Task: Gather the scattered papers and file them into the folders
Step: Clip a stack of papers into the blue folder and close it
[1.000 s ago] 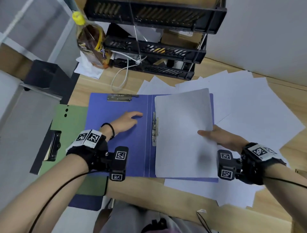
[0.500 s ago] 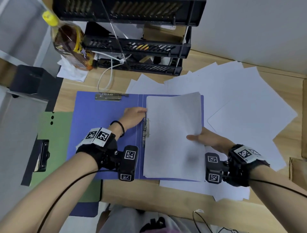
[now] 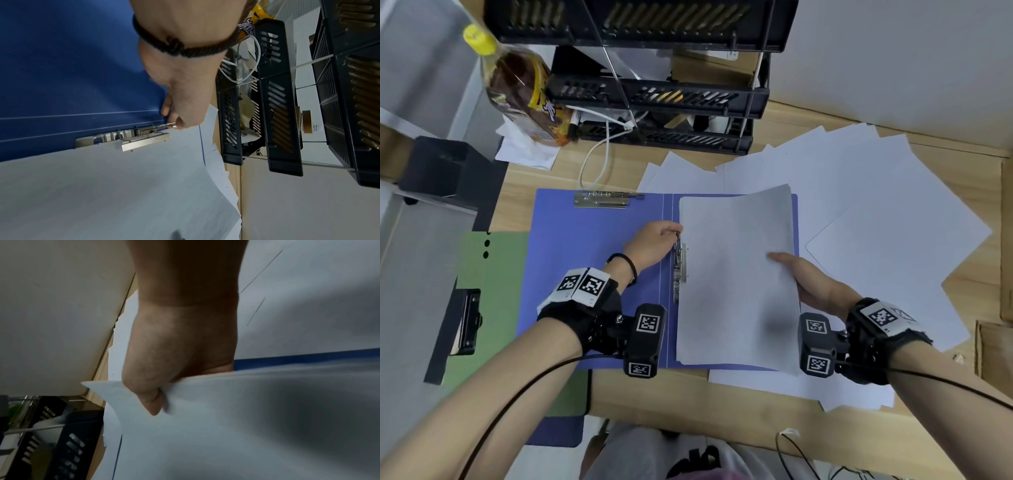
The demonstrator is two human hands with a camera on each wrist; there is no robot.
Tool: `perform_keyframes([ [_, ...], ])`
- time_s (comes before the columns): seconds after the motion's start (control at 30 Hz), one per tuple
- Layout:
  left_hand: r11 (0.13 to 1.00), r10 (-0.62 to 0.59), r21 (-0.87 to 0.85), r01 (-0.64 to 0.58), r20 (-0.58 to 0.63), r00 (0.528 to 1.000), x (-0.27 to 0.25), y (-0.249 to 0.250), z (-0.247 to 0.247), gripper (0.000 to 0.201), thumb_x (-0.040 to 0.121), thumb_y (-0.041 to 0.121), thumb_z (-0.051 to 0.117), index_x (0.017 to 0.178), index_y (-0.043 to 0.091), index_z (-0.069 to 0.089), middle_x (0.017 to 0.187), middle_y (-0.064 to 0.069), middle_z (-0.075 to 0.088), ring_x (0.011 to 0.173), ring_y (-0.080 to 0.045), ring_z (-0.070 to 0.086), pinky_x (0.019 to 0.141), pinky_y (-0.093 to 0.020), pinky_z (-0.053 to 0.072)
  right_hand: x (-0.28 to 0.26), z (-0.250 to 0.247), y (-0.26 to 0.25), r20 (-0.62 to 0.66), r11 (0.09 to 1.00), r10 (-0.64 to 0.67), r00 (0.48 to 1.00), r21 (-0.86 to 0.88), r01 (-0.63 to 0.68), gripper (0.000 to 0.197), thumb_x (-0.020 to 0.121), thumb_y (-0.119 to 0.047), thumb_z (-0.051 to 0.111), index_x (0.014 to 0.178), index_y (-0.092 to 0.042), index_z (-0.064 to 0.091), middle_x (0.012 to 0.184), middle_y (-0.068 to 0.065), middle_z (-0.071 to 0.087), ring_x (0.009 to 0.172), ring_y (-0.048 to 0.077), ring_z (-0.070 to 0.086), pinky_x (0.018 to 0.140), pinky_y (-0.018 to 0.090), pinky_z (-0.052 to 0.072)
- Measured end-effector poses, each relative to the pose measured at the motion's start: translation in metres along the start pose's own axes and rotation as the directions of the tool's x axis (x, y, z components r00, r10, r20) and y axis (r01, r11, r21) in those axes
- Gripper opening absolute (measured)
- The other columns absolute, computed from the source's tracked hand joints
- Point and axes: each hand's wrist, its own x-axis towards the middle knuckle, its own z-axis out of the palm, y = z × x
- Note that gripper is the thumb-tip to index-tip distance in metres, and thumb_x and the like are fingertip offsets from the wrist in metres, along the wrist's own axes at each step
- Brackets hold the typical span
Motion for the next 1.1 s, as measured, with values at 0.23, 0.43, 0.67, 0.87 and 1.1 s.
perform_keyframes([
  [0.23,0.995,0.089,-0.035,-0.091,-0.054,0.995,-0.017,-0.007,-0.012,0.024,0.096,0.021,0.052,0.088,0.015,0.074,0.085,0.006,0.068,0.080,-0.006,0.059,0.079,-0.019,0.044,0.006,0.006,0.003,-0.076,0.999,0.018,0.997,0.028,-0.015,0.039,0.099,-0.032,0.050,0.127,-0.007,0.060,0.118,0.014,0.070,0.108,0.032,0.067,0.096,0.043,0.052],
  [0.43,0.994,0.053,0.081,-0.077,0.263,0.963,-0.038,-0.036,-0.014,0.013,0.090,0.021,0.065,0.098,0.017,0.075,0.076,0.019,0.070,0.065,0.007,0.062,0.065,-0.005,0.046,0.012,0.009,0.011,-0.137,1.000,-0.001,0.991,0.018,0.004,0.045,0.097,-0.035,0.055,0.130,-0.004,0.056,0.116,0.014,0.070,0.101,0.030,0.069,0.085,0.039,0.055],
  [0.67,0.989,0.078,0.100,-0.106,0.255,0.964,-0.044,-0.052,-0.005,0.010,0.081,0.015,0.075,0.088,0.022,0.075,0.086,0.005,0.075,0.078,-0.003,0.067,0.078,-0.017,0.052,0.013,0.011,0.015,-0.176,1.000,0.011,0.984,-0.011,-0.013,0.052,0.094,-0.042,0.058,0.132,-0.007,0.053,0.117,0.012,0.069,0.102,0.030,0.069,0.091,0.043,0.055],
  [0.87,0.910,0.092,0.394,-0.131,0.116,0.989,-0.047,-0.062,0.030,0.028,0.073,0.024,0.080,0.074,0.024,0.052,0.074,0.007,0.062,0.070,-0.011,0.055,0.061,-0.024,0.042,0.009,0.014,0.018,-0.180,0.996,0.002,0.984,-0.087,-0.018,0.047,0.095,-0.043,0.056,0.129,-0.011,0.057,0.117,0.009,0.069,0.105,0.029,0.067,0.101,0.047,0.049],
  [1.1,0.906,0.021,0.413,-0.095,0.181,0.983,-0.043,-0.057,0.023,0.026,0.078,0.024,0.076,0.080,0.023,0.050,0.074,0.008,0.058,0.073,-0.014,0.056,0.065,-0.025,0.045,0.002,0.011,0.020,-0.116,0.990,-0.059,0.992,-0.132,0.044,0.032,0.098,-0.039,0.054,0.120,-0.016,0.062,0.108,0.005,0.073,0.094,0.024,0.071,0.084,0.036,0.056],
])
